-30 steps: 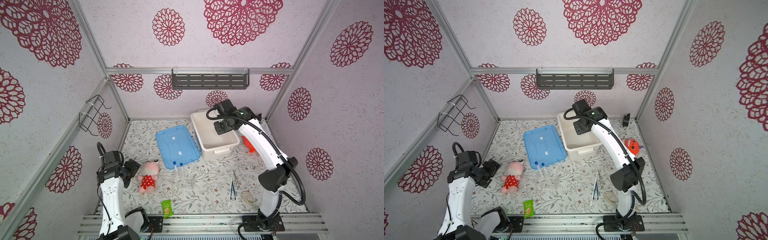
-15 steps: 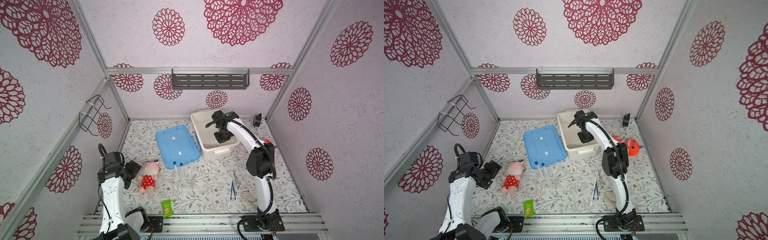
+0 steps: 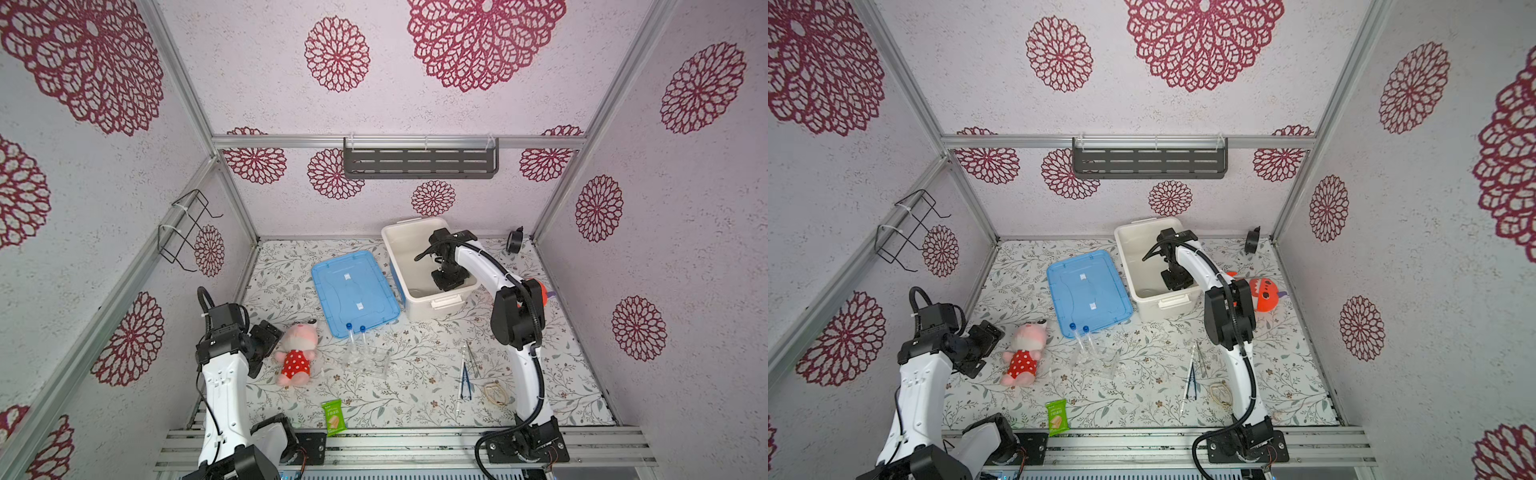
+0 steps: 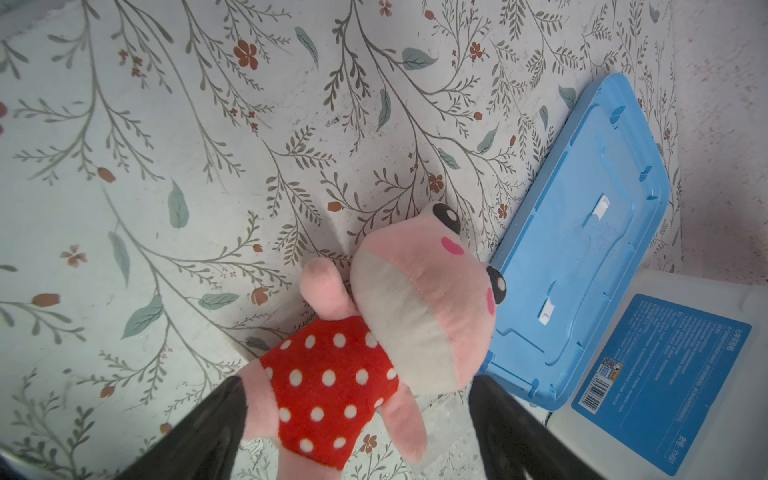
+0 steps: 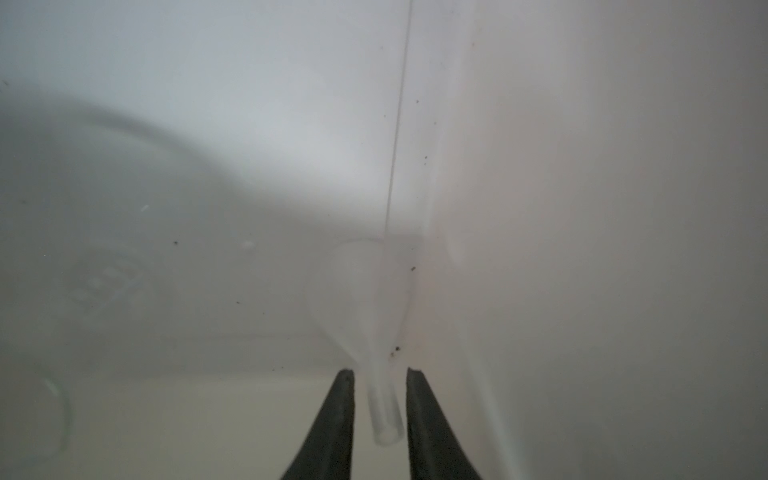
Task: Organize the chemistry lab equipment
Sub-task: 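Open the right gripper to drop the spoon into the bin, then raise the right gripper up out of the white bin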
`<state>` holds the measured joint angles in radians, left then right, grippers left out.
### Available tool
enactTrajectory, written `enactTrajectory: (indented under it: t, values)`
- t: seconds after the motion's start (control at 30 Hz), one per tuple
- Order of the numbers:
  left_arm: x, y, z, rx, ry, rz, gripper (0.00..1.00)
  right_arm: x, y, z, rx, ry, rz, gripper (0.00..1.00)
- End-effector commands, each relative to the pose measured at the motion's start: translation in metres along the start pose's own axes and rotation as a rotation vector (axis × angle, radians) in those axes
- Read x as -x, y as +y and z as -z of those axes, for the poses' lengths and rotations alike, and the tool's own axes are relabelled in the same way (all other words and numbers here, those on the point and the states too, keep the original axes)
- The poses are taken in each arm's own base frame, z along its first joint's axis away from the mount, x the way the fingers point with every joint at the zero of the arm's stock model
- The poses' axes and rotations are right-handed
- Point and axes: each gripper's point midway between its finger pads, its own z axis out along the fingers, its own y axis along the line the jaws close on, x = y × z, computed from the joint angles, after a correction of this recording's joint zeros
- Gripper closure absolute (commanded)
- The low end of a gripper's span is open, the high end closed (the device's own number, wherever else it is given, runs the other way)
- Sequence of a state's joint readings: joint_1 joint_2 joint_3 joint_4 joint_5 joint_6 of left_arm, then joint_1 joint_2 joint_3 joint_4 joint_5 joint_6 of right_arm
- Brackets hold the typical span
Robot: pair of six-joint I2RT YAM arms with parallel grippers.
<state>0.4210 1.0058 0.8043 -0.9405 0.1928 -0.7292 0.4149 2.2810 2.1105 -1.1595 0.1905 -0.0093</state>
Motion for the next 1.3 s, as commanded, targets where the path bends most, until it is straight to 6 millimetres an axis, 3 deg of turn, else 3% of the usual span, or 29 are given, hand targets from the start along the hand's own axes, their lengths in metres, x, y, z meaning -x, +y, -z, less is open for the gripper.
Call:
enactTrajectory:
  t: [0.0, 0.17, 0.33, 0.5, 0.67, 0.83, 0.93, 1.07, 1.27]
  values:
    - [0.012, -0.007, 0.006, -0.013, -0.033, -0.021, 0.12, 0.009, -0.011, 0.029, -0.025, -0.072, -0.011, 0.65]
    - [0.010, -0.020, 0.003, -0.071, 0.011, -0.023, 0.12, 0.023, -0.011, 0.088, 0.028, -0.235, -0.082, 0.57]
    - [0.009, -0.029, 0.004, -0.110, 0.038, -0.022, 0.12, 0.024, -0.016, 0.153, 0.068, -0.401, -0.146, 0.49]
    - [0.019, -0.043, 0.008, -0.141, 0.033, -0.023, 0.12, 0.003, -0.020, 0.213, 0.125, -0.511, -0.205, 0.47]
    - [0.027, -0.052, 0.017, -0.140, 0.043, -0.036, 0.12, -0.039, -0.017, 0.258, 0.188, -0.644, -0.263, 0.47]
    - [0.043, -0.051, 0.025, -0.118, -0.047, -0.039, 0.12, -0.096, -0.004, 0.253, 0.322, -0.724, -0.381, 0.47]
    - [0.056, -0.053, 0.027, -0.101, -0.091, -0.034, 0.12, -0.140, -0.004, 0.222, 0.316, -0.681, -0.454, 0.47]
    - [0.063, -0.057, 0.019, -0.105, -0.096, -0.012, 0.13, -0.190, 0.007, 0.170, 0.313, -0.494, -0.528, 0.47]
    - [0.056, -0.063, 0.011, -0.144, -0.101, -0.067, 0.15, -0.226, 0.027, 0.101, 0.320, -0.265, -0.634, 0.55]
